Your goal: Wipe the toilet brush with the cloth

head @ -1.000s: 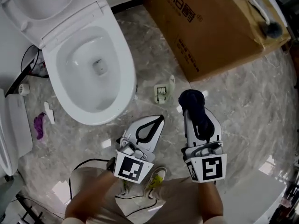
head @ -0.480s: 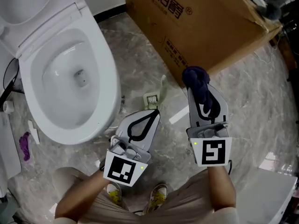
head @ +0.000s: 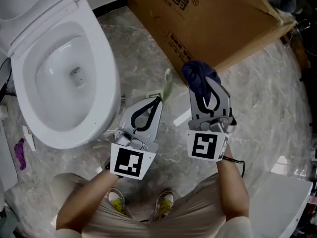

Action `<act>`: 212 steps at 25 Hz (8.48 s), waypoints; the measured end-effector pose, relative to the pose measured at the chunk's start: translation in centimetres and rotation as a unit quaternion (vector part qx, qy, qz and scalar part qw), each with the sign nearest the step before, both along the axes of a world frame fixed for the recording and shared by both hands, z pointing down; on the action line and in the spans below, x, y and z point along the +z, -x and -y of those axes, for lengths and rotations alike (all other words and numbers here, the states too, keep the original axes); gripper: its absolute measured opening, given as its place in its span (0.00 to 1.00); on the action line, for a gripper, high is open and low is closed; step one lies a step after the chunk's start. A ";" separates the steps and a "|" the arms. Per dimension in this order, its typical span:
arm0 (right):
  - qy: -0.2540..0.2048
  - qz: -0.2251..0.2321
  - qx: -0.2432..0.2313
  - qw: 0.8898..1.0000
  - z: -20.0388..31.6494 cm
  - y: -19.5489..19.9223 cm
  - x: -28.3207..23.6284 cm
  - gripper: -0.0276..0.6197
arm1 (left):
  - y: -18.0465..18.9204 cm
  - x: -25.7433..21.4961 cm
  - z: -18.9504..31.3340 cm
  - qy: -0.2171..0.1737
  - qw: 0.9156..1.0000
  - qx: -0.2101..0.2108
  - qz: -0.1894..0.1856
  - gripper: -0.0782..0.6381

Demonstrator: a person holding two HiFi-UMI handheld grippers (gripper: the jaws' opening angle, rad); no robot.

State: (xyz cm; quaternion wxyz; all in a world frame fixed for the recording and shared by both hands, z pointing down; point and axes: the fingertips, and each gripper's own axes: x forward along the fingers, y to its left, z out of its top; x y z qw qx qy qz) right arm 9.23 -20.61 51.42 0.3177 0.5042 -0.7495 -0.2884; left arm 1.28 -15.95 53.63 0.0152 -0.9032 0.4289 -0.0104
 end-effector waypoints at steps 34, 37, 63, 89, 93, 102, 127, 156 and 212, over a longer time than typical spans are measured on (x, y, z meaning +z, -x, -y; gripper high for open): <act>0.008 -0.242 -0.058 0.968 -3.2 3.7 7.5 0.19 | 1.2 2.1 0.1 0.019 1.000 -0.012 -0.001 0.11; 0.016 -0.249 -0.062 0.966 -3.6 3.6 8.2 0.19 | 1.0 2.1 0.1 0.018 1.000 -0.010 0.000 0.11; -0.062 -0.292 -0.028 0.954 -2.8 5.4 4.7 0.19 | 2.1 3.5 0.9 0.032 0.999 -0.021 0.030 0.11; 0.061 -0.330 -0.053 0.941 -5.0 4.0 13.3 0.19 | 1.1 5.1 -1.4 0.056 0.998 0.004 0.035 0.11; 0.081 -0.336 -0.059 0.936 -5.5 3.4 15.1 0.19 | 1.0 5.8 -2.2 0.070 0.997 0.007 0.031 0.11; 0.123 -0.255 -0.041 0.958 -7.7 1.3 16.5 0.19 | 1.0 9.1 -3.3 0.106 0.993 -0.006 0.056 0.11; -0.020 -0.172 -0.035 0.984 -4.9 4.2 9.1 0.20 | 2.8 10.8 -3.8 0.121 0.990 -0.028 0.073 0.11; 0.115 -0.248 -0.058 0.960 -5.9 3.6 18.0 0.20 | 2.4 10.5 -4.4 0.121 0.990 -0.025 0.069 0.11; 0.517 0.311 -0.003 0.797 -6.6 4.2 23.3 0.20 | 3.5 11.9 -4.9 0.153 0.986 -0.025 0.067 0.11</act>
